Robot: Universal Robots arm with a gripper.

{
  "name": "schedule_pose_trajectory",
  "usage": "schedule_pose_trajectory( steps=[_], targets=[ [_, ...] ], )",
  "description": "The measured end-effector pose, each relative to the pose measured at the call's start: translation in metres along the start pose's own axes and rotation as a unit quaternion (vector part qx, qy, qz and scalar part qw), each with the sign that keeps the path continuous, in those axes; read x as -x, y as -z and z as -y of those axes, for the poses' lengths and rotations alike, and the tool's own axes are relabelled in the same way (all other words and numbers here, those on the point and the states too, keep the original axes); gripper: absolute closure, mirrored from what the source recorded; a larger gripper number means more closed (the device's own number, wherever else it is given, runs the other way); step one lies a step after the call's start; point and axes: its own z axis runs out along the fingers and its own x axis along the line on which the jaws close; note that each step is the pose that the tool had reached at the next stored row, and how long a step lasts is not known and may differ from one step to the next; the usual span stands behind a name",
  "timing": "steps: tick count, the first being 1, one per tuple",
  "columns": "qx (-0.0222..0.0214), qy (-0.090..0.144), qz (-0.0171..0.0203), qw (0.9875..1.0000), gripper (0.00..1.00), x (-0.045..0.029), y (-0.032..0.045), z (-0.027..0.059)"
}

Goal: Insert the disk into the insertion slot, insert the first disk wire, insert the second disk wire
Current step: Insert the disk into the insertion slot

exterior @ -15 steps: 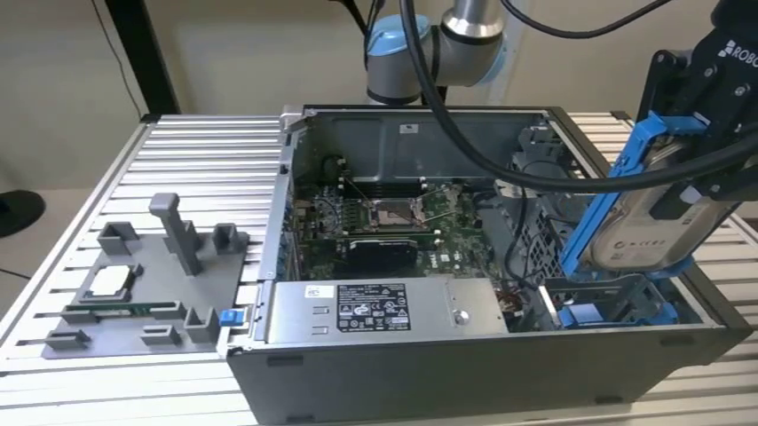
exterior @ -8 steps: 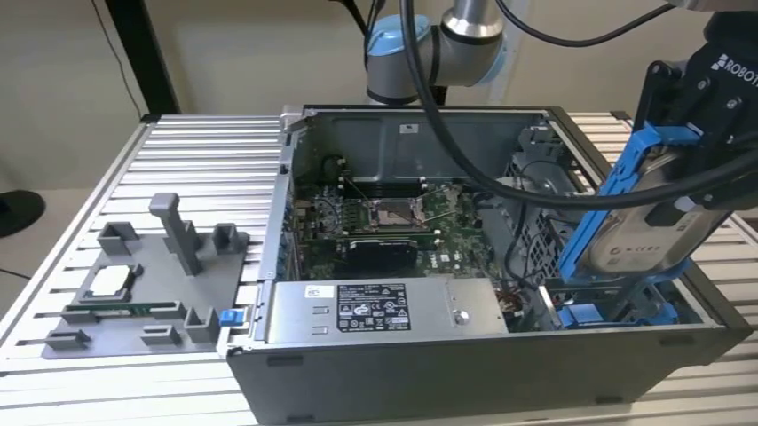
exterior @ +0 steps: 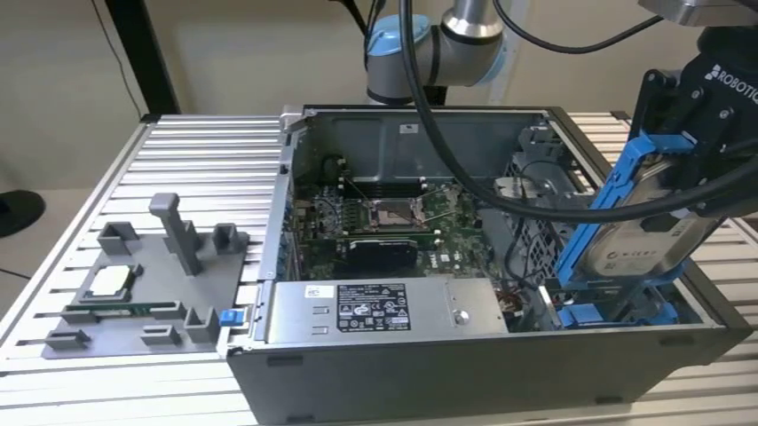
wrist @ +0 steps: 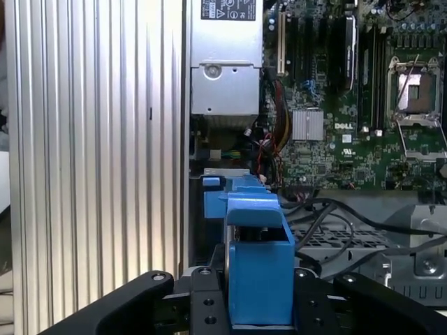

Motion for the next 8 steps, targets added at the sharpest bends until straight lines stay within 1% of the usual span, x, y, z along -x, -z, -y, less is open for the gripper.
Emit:
schedule_pose_trajectory(
  steps=[8],
  targets=[
    [0.0000, 0.000, 0.0002, 1.0000, 1.00, 0.0000, -0.0060, 0.0002]
  ],
)
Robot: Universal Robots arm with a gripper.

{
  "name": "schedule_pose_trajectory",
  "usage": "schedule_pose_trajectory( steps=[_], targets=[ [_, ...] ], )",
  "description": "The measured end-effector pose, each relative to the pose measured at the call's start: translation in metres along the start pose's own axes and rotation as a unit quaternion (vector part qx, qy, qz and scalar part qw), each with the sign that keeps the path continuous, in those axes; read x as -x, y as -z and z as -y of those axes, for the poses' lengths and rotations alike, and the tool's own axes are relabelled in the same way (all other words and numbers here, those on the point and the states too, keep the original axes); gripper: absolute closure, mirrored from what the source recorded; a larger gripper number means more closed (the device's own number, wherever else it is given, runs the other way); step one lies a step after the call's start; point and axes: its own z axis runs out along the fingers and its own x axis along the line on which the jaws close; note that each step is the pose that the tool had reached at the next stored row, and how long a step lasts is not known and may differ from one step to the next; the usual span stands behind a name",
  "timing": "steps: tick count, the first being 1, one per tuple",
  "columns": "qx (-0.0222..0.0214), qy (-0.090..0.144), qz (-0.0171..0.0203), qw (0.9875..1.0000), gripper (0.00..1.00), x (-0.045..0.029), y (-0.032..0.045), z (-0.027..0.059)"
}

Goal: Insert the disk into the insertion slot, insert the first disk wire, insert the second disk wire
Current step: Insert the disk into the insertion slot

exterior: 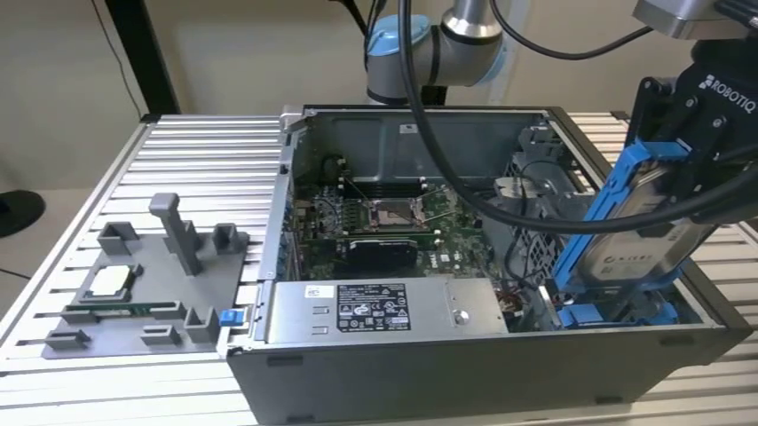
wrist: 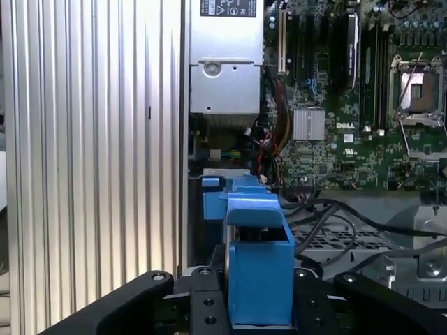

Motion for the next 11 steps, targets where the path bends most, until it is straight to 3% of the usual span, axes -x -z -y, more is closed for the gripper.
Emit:
schedule_pose_trajectory(
  steps=[11],
  targets=[
    [0.0000, 0.000, 0.0000, 1.0000, 1.00, 0.0000, -0.0034, 0.0001]
  ],
)
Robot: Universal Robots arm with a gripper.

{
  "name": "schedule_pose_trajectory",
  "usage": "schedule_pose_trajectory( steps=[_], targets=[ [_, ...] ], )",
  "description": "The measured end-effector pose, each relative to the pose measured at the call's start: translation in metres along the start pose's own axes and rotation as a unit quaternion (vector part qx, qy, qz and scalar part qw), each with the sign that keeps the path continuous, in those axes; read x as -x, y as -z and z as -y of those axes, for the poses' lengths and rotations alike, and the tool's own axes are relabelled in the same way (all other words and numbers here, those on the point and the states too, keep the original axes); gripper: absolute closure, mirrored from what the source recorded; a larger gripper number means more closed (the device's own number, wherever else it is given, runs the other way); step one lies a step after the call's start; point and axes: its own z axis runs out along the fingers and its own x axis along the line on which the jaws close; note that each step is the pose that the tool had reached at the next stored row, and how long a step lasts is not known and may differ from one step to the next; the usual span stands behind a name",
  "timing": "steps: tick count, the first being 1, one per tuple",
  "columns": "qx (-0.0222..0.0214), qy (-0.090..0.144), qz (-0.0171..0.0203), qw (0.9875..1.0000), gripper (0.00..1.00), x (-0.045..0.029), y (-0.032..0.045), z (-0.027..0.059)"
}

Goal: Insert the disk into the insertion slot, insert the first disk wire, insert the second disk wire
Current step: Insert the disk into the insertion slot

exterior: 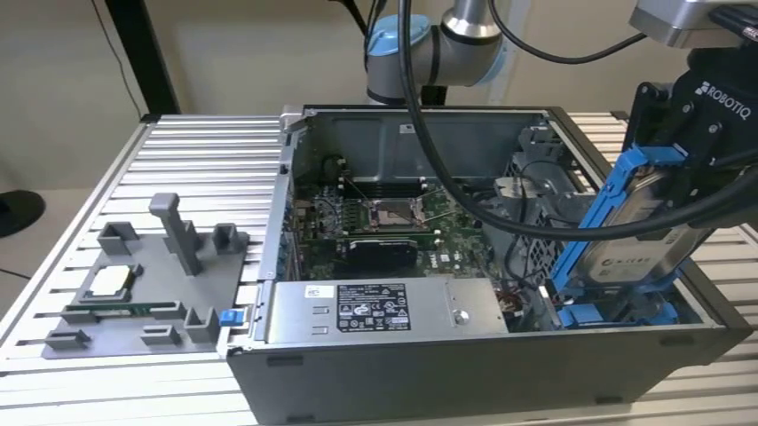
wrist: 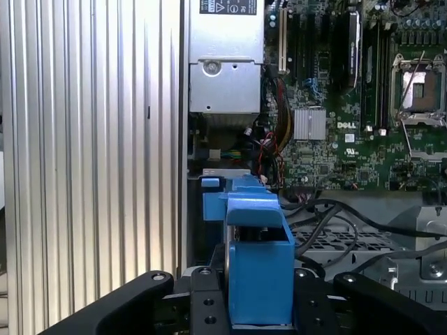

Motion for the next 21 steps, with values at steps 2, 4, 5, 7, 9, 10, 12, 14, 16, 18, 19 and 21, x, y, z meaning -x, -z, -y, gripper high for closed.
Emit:
schedule_pose_trajectory(
  steps=[2, 4, 5, 7, 9, 10, 12, 14, 16, 18, 19, 21],
  targets=[
    [0.0000, 0.000, 0.0000, 1.0000, 1.00, 0.0000, -0.0001, 0.0000],
    [0.0000, 0.000, 0.0001, 1.0000, 1.00, 0.0000, -0.0004, 0.0000],
    [0.0000, 0.000, 0.0002, 1.0000, 1.00, 0.0000, -0.0007, 0.0000],
    [0.0000, 0.000, 0.0008, 1.0000, 1.00, 0.0000, -0.0015, 0.0001],
    [0.0000, 0.000, 0.0029, 1.0000, 1.00, 0.0000, -0.0033, 0.0001],
    [0.0000, 0.000, 0.0037, 1.0000, 1.00, 0.0000, -0.0043, 0.0003],
    [0.0001, 0.000, 0.0040, 1.0000, 1.00, 0.0000, -0.0063, 0.0010],
    [0.0001, 0.001, 0.0044, 1.0000, 1.00, 0.0000, -0.0082, 0.0022],
    [0.0001, 0.002, 0.0046, 1.0000, 1.00, 0.0000, -0.0100, 0.0031],
    [0.0001, 0.002, 0.0051, 1.0000, 1.00, 0.0000, -0.0117, 0.0036],
    [0.0001, 0.003, 0.0054, 1.0000, 1.00, 0.0000, -0.0127, 0.0037],
    [0.0001, 0.003, 0.0060, 1.0000, 1.00, 0.0000, -0.0145, 0.0039]
  ],
)
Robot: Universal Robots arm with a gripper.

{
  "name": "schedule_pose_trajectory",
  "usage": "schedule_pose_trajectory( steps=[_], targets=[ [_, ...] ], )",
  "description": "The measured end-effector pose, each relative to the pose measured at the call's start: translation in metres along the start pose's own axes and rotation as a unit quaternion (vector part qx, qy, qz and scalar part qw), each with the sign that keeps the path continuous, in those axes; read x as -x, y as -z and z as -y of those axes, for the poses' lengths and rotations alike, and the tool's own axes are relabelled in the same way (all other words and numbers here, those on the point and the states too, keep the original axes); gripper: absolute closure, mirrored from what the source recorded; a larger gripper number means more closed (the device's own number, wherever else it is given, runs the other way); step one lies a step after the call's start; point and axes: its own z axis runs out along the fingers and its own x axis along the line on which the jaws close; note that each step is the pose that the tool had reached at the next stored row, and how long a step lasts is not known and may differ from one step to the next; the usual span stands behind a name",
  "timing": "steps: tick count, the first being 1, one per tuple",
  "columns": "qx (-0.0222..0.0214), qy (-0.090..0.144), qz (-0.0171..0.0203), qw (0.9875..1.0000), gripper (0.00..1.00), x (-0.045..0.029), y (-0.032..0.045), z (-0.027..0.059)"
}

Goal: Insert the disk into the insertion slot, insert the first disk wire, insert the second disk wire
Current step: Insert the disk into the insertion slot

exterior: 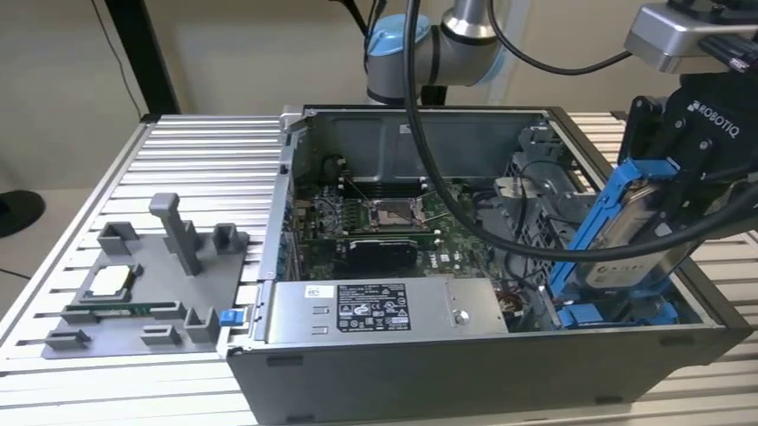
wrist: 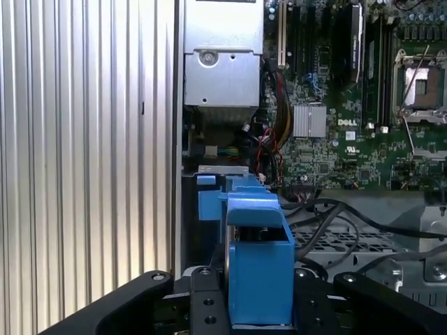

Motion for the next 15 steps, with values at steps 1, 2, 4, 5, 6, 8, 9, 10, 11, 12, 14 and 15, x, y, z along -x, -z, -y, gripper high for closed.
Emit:
schedule_pose_trajectory(
  steps=[1, 2, 4, 5, 6, 8, 9, 10, 11, 12, 14, 15],
  targets=[
    [0.0000, 0.000, 0.0003, 1.0000, 1.00, 0.0000, -0.0009, 0.0000],
    [0.0000, 0.000, 0.0005, 1.0000, 1.00, 0.0000, -0.0018, 0.0001],
    [0.0000, 0.000, 0.0011, 1.0000, 1.00, -0.0001, -0.0036, 0.0002],
    [0.0000, 0.000, 0.0014, 1.0000, 1.00, 0.0000, -0.0041, 0.0004],
    [0.0000, 0.000, 0.0016, 1.0000, 1.00, -0.0001, -0.0047, 0.0005],
    [0.0001, 0.001, 0.0021, 1.0000, 1.00, -0.0001, -0.0056, 0.0010],
    [0.0001, 0.001, 0.0021, 1.0000, 1.00, -0.0001, -0.0060, 0.0015],
    [0.0001, 0.001, 0.0022, 1.0000, 1.00, -0.0001, -0.0064, 0.0019],
    [0.0001, 0.001, 0.0024, 1.0000, 1.00, -0.0001, -0.0070, 0.0021],
    [0.0001, 0.001, 0.0026, 1.0000, 1.00, -0.0001, -0.0078, 0.0022],
    [0.0001, 0.001, 0.0030, 1.0000, 1.00, -0.0002, -0.0097, 0.0022],
    [0.0001, 0.001, 0.0035, 1.0000, 1.00, -0.0002, -0.0111, 0.0024]
  ],
)
